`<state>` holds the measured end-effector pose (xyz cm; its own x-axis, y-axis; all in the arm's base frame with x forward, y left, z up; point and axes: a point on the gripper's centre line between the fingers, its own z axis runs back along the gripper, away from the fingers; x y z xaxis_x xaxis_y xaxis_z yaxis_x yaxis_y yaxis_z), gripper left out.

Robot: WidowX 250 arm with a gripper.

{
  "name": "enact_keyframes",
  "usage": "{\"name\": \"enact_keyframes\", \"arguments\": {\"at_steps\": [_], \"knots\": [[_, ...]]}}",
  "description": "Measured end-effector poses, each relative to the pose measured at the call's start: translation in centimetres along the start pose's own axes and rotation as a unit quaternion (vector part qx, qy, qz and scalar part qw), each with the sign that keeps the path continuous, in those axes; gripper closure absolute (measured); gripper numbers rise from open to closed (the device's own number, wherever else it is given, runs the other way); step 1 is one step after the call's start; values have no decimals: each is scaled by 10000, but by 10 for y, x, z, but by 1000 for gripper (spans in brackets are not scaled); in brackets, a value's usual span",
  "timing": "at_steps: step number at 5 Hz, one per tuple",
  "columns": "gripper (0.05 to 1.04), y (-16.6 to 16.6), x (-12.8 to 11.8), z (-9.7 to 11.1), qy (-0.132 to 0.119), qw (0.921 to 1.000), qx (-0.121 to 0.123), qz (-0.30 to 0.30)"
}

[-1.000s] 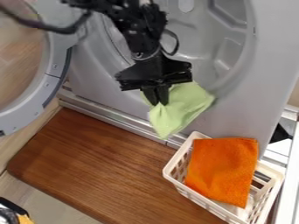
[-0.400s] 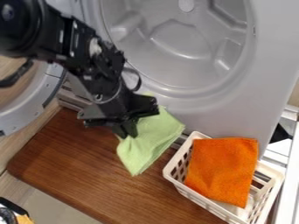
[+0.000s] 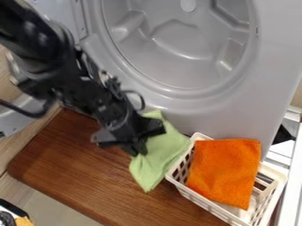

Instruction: Put the green cloth on the middle of the table

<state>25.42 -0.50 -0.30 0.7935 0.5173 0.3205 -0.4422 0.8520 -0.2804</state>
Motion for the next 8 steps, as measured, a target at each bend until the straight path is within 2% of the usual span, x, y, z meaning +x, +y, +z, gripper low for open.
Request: {"name": "enact_keyframes", "arguments": {"at_steps": [2, 4, 5, 7, 8], "knots": [[1009, 25, -1, -25, 158, 9989, 330, 288], [993, 29, -3, -33, 409, 9961, 668, 405], [825, 26, -2, -35, 625, 9944, 771, 349], [229, 26, -7, -34, 806, 9928, 803, 381], [63, 25, -8, -33, 882, 9922, 792, 383]]}}
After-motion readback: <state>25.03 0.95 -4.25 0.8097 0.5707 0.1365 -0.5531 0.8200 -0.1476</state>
